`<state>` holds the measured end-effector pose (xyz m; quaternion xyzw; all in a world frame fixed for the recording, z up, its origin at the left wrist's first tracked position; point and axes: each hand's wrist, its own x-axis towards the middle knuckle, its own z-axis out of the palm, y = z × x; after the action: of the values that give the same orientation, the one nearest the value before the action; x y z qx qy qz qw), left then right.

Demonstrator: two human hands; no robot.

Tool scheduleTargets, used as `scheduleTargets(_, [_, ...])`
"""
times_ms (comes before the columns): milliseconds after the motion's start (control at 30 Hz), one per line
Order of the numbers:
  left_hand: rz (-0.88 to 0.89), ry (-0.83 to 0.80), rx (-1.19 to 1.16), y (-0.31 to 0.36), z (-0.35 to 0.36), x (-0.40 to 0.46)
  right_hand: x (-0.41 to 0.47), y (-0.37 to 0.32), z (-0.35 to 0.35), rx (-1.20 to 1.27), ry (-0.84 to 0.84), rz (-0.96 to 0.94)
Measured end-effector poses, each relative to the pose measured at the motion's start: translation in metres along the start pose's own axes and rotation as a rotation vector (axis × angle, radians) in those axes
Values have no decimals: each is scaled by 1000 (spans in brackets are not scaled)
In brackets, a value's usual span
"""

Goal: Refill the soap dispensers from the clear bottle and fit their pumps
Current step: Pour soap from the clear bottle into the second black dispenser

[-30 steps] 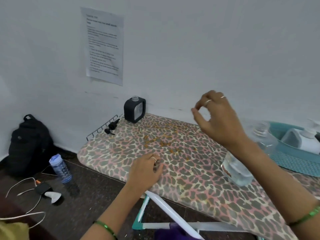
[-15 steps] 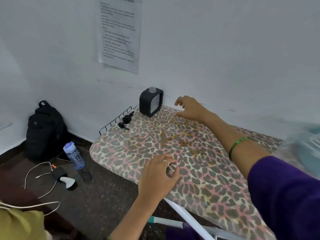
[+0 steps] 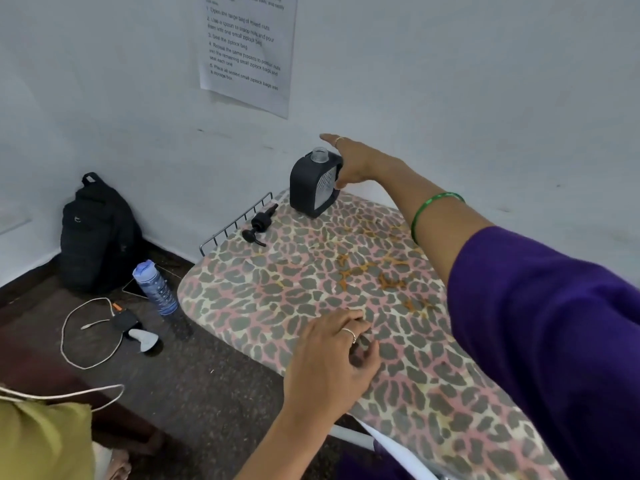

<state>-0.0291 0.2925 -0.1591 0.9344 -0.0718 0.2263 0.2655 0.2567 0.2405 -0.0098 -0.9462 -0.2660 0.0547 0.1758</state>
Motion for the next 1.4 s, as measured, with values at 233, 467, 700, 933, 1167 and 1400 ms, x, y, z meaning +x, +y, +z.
scheduleTargets(233, [18,35,7,0,1,0,8,-3,17,-31,84,-44])
scheduleTargets(467, [-6,35,0,-5,7,6,-25,8,18,-117,207,20])
scheduleTargets(700, [29,-26,-30,21,-8,-3,-138,15,-16,6,443,188])
scheduleTargets(933, [4,-15,-48,-1,-6,2,-240,0,-26,118,494,258])
scheduleTargets(1167, [-16,-16,-45,4,-6,2,-337,2,-6,41,323,319])
scheduleTargets(1400, [-25,-43,-17,7,-9,1,-354,13,16,31,310,297])
